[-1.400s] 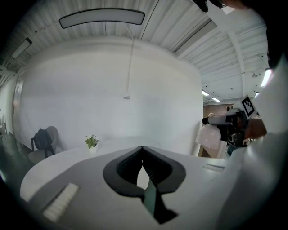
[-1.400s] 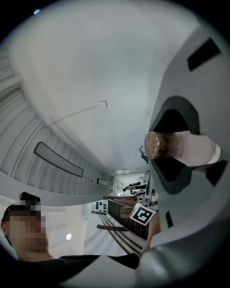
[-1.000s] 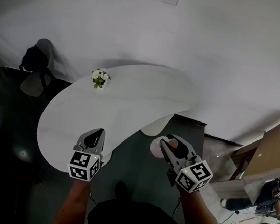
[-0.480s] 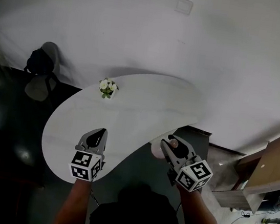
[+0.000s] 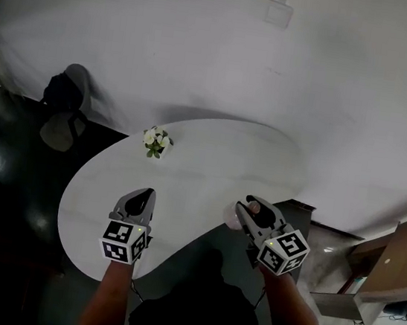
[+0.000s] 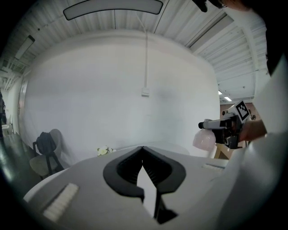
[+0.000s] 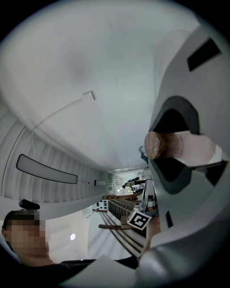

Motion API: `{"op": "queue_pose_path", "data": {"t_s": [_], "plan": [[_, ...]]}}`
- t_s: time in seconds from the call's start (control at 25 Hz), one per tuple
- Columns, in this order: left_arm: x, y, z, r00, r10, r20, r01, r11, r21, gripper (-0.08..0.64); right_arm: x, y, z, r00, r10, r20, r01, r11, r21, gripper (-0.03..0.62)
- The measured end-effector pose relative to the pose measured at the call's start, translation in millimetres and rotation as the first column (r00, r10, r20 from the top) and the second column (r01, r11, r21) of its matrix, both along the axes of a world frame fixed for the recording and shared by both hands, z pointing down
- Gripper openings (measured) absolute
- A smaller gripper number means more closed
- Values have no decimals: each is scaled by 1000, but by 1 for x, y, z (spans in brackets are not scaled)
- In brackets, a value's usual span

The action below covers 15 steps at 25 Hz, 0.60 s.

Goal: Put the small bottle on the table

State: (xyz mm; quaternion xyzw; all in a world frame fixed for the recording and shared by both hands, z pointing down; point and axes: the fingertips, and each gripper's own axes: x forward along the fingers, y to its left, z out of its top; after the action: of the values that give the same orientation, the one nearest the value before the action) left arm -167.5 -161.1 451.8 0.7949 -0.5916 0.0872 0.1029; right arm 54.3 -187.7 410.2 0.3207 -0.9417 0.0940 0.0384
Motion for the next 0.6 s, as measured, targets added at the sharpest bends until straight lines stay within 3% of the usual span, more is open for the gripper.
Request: {"op": "queue_pose_path", "data": {"t_s": [0.6], "plan": [[25,-125,8,991,-134,-28,133,991,-31,12,1,-155,11,981,-192,-28,192,981,-6,141]]}}
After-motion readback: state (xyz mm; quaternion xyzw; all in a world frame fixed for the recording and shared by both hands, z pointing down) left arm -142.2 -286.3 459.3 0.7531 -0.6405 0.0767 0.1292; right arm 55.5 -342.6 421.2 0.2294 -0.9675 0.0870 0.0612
